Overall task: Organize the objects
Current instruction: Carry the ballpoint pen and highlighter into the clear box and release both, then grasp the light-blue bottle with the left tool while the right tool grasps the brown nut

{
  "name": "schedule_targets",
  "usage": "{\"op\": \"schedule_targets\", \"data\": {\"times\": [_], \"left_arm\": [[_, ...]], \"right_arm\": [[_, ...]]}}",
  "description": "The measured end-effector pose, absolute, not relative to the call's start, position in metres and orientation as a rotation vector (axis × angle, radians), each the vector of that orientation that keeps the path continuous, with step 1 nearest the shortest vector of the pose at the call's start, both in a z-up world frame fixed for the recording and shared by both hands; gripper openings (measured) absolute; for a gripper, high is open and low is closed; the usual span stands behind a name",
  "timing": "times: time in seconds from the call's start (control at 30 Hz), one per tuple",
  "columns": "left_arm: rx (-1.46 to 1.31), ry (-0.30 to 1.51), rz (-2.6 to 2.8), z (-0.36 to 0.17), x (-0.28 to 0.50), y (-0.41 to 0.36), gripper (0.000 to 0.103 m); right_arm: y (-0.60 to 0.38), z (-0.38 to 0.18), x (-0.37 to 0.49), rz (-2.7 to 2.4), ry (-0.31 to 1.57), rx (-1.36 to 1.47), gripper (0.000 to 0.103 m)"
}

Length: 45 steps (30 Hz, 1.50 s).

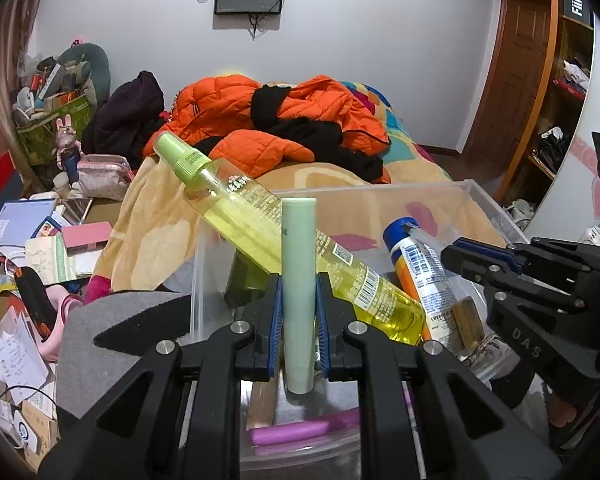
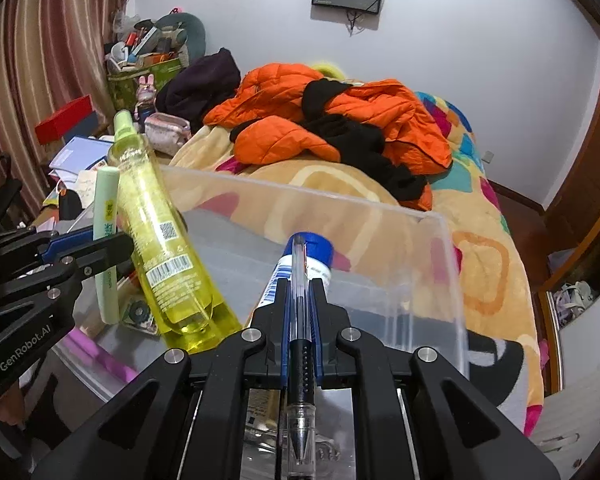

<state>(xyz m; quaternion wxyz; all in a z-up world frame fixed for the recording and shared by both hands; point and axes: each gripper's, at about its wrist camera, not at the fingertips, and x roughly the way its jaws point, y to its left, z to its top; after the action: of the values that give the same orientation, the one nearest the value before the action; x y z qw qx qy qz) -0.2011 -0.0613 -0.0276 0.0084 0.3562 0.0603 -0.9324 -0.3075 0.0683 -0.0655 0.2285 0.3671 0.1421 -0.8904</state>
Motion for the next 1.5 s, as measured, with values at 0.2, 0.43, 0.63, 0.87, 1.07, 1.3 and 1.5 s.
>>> {"op": "schedule_targets", "data": {"times": [0.2, 0.43, 0.63, 0.87, 1.07, 1.3, 1.5], "left_arm": [[1.158, 0.228, -2.916, -0.029, -0.199, -0.063, 0.015], [1.138, 0.224, -2.949, -0.015, -0.185, -0.058, 0.015], [1.085, 0.197, -2.987, 0.004, -0.166, -0.051, 0.028], [1.027, 0.139, -3.034, 0.016, -0.136, -0.039, 0.044], [1.095, 0.093, -3.067, 0.003, -0.116, -0.022, 0.049], [1.306, 0.057, -3.078, -0.037, -0.123, 0.006, 0.049], [1.450, 0.141, -3.037, -0.062, -0.147, 0.011, 0.049]], "right_arm": [[0.064, -0.067, -0.301, -2.418, 0.404, 1.017, 0.008], [0.066, -0.064, -0.295, -2.404, 0.392, 1.031, 0.014], [0.081, -0.045, -0.278, -2.422, 0.339, 0.973, 0.031], [0.109, -0.027, -0.250, -2.434, 0.261, 0.921, 0.037], [0.135, -0.033, -0.228, -2.412, 0.195, 0.943, 0.038], [0.151, -0.068, -0.220, -2.339, 0.148, 1.071, 0.038], [0.150, -0.093, -0.235, -2.355, 0.162, 1.158, 0.037]]}}
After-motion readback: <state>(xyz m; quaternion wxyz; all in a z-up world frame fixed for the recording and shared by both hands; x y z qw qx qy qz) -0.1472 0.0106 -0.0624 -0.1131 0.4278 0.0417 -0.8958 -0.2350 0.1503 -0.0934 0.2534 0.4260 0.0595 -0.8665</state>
